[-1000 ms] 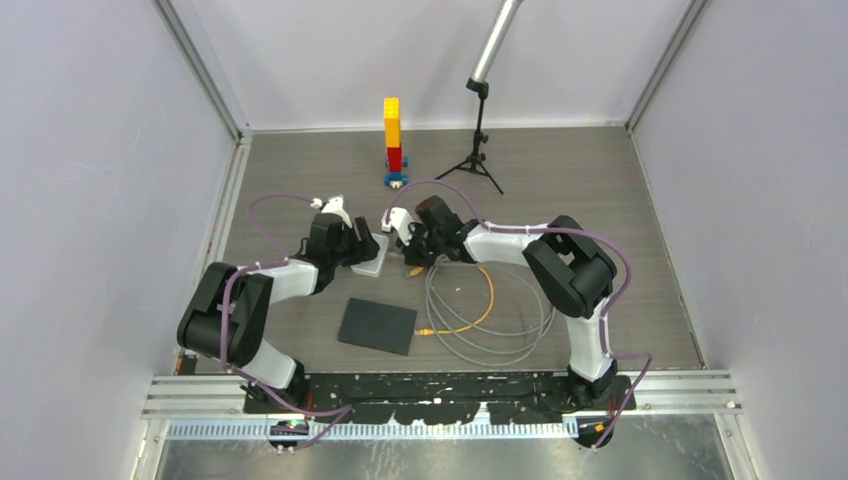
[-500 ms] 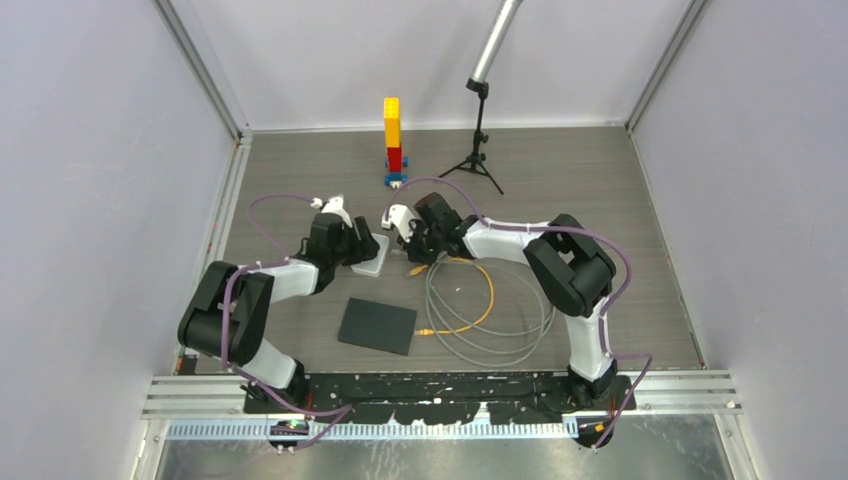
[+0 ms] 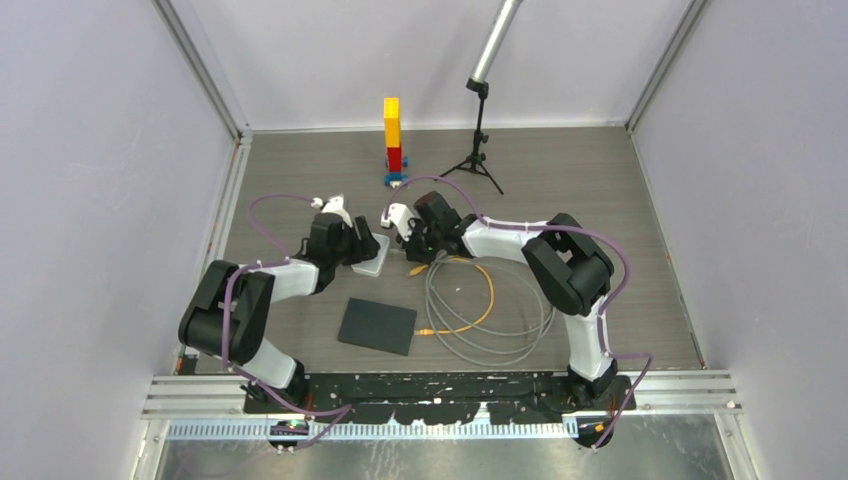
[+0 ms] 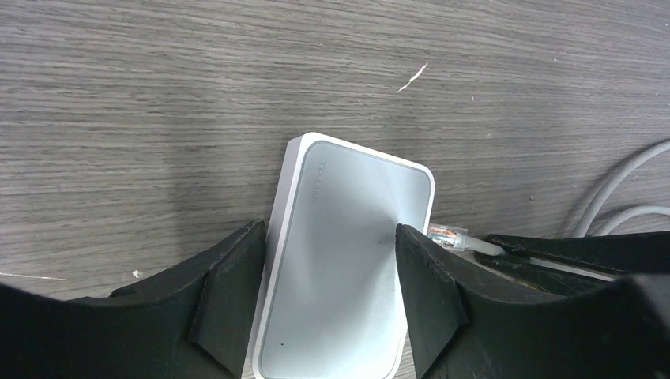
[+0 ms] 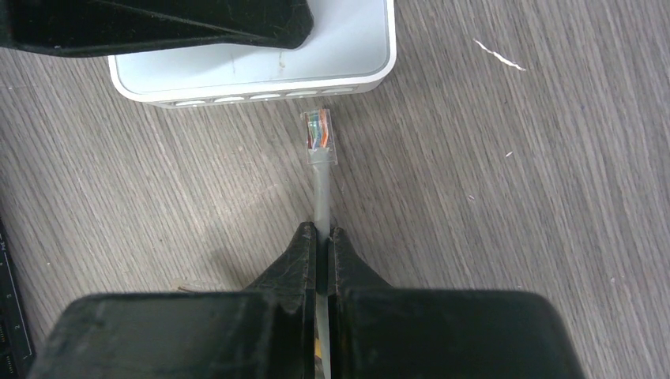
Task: Insert the plug into the switch port
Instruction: Insert the connector into the switch port.
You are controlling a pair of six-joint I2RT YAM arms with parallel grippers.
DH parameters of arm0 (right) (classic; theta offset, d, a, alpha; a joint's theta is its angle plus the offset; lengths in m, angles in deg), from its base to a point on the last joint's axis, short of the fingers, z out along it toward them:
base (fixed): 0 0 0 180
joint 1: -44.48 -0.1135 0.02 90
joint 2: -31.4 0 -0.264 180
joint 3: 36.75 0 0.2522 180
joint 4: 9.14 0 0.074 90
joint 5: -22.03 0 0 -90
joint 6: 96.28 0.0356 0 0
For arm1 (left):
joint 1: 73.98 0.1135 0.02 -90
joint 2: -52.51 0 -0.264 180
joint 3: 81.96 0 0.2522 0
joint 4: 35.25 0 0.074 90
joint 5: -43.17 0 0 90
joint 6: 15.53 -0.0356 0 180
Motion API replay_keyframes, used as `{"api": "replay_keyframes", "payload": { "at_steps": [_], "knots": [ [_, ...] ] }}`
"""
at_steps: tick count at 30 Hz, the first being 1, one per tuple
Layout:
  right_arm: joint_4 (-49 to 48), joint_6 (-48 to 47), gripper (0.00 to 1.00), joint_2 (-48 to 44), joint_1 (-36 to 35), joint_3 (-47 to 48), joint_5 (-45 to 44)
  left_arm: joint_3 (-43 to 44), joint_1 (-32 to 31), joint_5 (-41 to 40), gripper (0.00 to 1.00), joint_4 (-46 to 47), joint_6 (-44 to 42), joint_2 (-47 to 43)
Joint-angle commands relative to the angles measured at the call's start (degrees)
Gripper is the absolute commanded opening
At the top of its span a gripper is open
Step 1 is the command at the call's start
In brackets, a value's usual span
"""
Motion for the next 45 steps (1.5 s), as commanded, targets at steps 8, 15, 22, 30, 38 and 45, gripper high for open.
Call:
{"api": "replay_keyframes", "payload": {
  "at_steps": [8,15,22,30,38,45],
  "knots": [
    [-2.72,1.32,0.01,1.03,-0.39,2.23,1.97,0.49,-0.43,0.97,0.63,-0.76,-0.23,1.51],
    [-3.39,1.83,0.0,1.03,-0.6,2.43,3.0,0.4,-0.43,1.25,0.63,-0.54,0.08,1.72],
    [-3.47,1.79,0.01,1.27,-0.73,2.61,3.53,0.5,-0.43,1.67,0.63,-0.28,0.5,1.78],
    [-3.91,2.08,0.0,1.26,-0.86,2.86,3.95,0.4,-0.43,2.25,0.63,0.23,0.7,2.1],
    [-2.53,1.97,0.0,3.04,-1.12,4.83,2.48,0.62,-0.43,3.12,0.62,0.65,0.55,2.48],
    [-3.11,2.03,0.01,3.68,-1.58,5.39,2.21,0.71,-0.52,4.71,0.61,1.48,0.36,3.2]
  ]
}}
